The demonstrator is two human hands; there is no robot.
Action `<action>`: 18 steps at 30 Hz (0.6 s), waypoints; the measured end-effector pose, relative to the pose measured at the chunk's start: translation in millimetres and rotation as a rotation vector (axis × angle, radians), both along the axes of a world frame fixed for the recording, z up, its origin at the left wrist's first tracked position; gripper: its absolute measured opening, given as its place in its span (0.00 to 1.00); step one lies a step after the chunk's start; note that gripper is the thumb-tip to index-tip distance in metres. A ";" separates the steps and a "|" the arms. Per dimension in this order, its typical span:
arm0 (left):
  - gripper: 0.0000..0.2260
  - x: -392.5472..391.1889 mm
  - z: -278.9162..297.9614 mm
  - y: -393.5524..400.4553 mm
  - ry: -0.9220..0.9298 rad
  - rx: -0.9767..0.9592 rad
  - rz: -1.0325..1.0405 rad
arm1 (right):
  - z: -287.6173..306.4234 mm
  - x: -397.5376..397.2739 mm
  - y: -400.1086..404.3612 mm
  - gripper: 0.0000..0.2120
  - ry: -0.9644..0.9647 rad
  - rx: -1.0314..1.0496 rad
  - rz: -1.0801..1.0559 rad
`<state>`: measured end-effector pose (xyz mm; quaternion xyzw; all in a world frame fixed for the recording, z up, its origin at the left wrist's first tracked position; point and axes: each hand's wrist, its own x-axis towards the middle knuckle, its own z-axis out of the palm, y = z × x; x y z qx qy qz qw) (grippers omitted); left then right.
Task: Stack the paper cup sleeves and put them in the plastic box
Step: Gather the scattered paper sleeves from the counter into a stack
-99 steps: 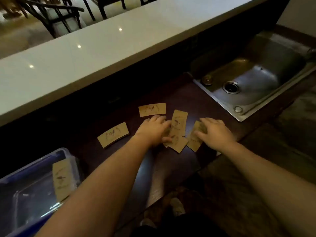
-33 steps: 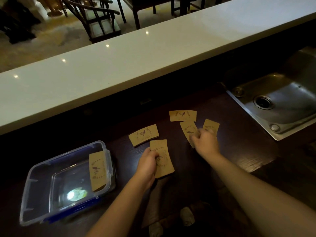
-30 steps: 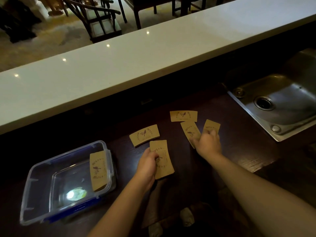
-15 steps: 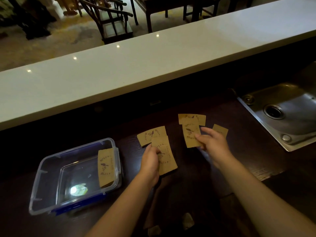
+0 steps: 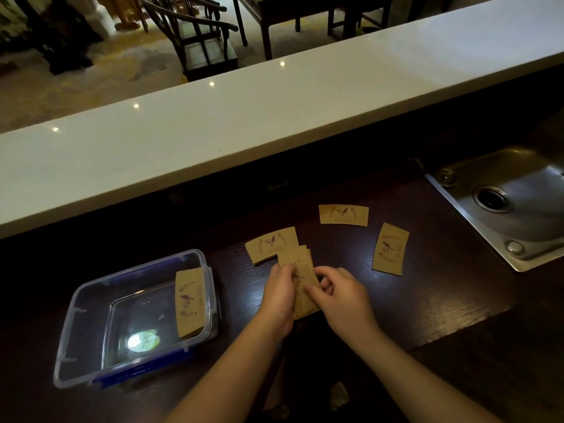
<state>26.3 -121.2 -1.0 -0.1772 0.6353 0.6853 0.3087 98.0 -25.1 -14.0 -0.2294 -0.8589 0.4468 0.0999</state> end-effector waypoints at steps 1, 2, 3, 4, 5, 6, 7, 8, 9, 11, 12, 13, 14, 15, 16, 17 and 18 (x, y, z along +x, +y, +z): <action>0.08 0.5 -0.2 0.7 0.019 -0.021 -0.003 | -1.6 0.1 -2.0 0.13 -0.009 0.011 0.007; 0.08 0.6 -0.6 0.8 0.034 -0.040 -0.005 | -3.6 0.3 -3.6 0.13 -0.019 0.006 0.014; 0.09 0.7 -0.8 0.2 0.042 -0.052 -0.006 | -5.5 0.5 -4.2 0.13 -0.023 -0.014 0.025; 0.09 0.6 -1.5 -1.1 0.043 -0.055 -0.006 | -7.2 0.0 -3.1 0.12 -0.024 -0.045 0.039; 0.10 0.5 -2.8 -2.8 0.040 -0.058 -0.009 | -8.5 -1.1 0.7 0.11 -0.023 -0.076 0.044; 0.10 0.0 -4.4 -4.4 0.036 -0.063 -0.014 | -9.5 -3.5 7.8 0.11 -0.023 -0.100 0.023; 0.10 -0.5 -5.8 -5.9 0.033 -0.068 -0.020 | -10.9 -6.8 18.5 0.12 -0.030 -0.119 -0.041; 0.09 -1.1 -7.3 -6.7 0.032 -0.067 -0.021 | -12.4 -10.6 32.6 0.13 -0.045 -0.131 -0.144; 0.09 -1.8 -8.5 -6.9 0.032 -0.061 -0.019 | -14.3 -14.4 49.4 0.15 -0.067 -0.112 -0.270; 0.08 -2.4 -10.3 -6.2 0.034 -0.050 -0.007 | -18.7 -20.0 83.1 0.18 -0.144 0.026 -0.507; 0.08 -2.4 -10.7 -5.5 0.030 -0.048 0.003 | -20.4 -22.2 96.4 0.21 -0.213 0.076 -0.595; 0.08 -2.2 -10.8 -4.9 0.024 -0.044 0.014 | -22.7 -24.0 106.1 0.25 -0.302 0.094 -0.655; 0.08 -1.9 -11.1 -4.6 0.017 -0.037 0.021 | -25.7 -25.8 111.7 0.30 -0.395 0.098 -0.682; 0.09 -1.5 -11.3 -4.4 0.011 -0.027 0.026 | -28.5 -26.8 113.9 0.33 -0.474 0.102 -0.681; 0.09 -1.4 -11.5 -4.4 0.007 -0.020 0.026 | -31.3 -27.8 113.8 0.34 -0.524 0.109 -0.669; 0.09 -1.4 -11.1 -5.1 0.007 -0.016 0.025 | -33.9 -28.5 113.2 0.33 -0.543 0.112 -0.661; 0.08 -1.5 -10.6 -5.5 0.009 -0.017 0.025 | -35.5 -29.0 113.3 0.33 -0.540 0.104 -0.662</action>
